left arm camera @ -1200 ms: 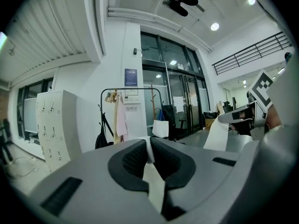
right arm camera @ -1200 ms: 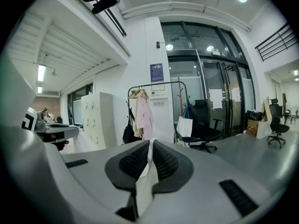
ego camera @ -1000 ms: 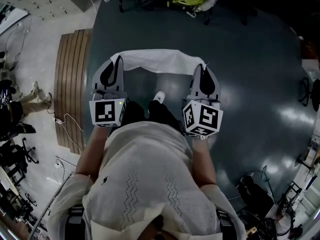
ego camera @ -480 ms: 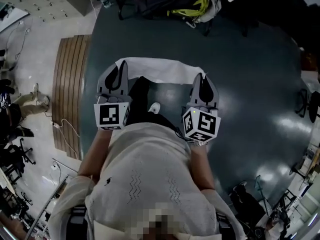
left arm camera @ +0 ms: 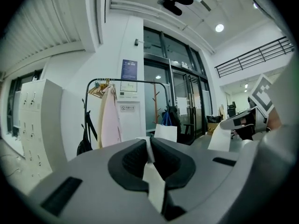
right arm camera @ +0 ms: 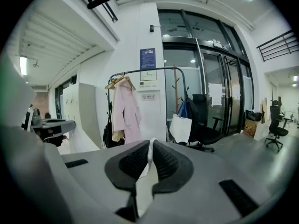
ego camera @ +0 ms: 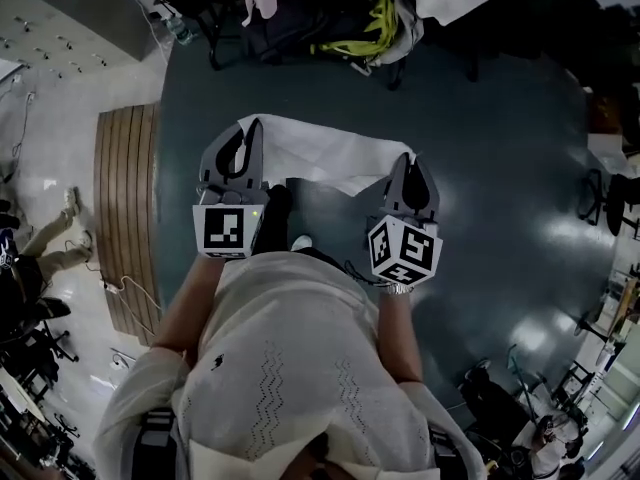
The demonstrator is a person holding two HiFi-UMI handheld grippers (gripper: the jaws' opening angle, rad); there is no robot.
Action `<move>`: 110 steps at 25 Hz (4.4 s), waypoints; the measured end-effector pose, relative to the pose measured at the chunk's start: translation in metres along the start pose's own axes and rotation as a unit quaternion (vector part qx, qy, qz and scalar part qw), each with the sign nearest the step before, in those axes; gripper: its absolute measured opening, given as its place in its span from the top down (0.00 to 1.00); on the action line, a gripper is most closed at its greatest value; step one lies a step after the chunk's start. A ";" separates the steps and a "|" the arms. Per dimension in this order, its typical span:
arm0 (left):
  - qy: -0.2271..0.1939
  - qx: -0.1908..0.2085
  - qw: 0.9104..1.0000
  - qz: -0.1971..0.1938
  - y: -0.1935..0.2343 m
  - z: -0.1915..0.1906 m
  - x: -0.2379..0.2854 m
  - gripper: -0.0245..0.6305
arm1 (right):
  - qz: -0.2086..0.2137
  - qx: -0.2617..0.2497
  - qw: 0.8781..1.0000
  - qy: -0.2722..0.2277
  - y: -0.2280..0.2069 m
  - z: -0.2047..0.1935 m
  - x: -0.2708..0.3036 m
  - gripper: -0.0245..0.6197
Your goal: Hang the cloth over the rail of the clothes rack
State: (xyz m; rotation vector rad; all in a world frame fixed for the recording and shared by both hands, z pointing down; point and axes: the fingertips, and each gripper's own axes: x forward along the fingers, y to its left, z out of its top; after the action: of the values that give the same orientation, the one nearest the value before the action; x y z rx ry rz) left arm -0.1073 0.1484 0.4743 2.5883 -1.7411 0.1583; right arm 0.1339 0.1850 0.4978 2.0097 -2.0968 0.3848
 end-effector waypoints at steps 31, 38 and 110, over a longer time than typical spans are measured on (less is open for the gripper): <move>0.024 0.012 0.999 0.026 0.157 0.018 0.280 0.93 | -0.042 -0.017 0.998 -0.035 -0.036 0.131 0.299 0.91; 0.011 0.030 0.997 0.063 0.155 0.043 0.402 0.93 | 0.003 -0.034 0.999 -0.036 -0.093 0.177 0.420 0.91; -0.136 0.573 0.793 0.158 0.306 0.619 0.739 0.93 | 0.214 -0.376 0.885 -0.175 -0.098 0.835 0.642 0.90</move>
State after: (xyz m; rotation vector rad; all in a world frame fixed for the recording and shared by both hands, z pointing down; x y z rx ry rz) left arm -0.0681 -0.6935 -0.0850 3.0005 -2.8159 1.2815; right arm 0.2249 -0.6999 -0.0750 1.2145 -2.3609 -0.6950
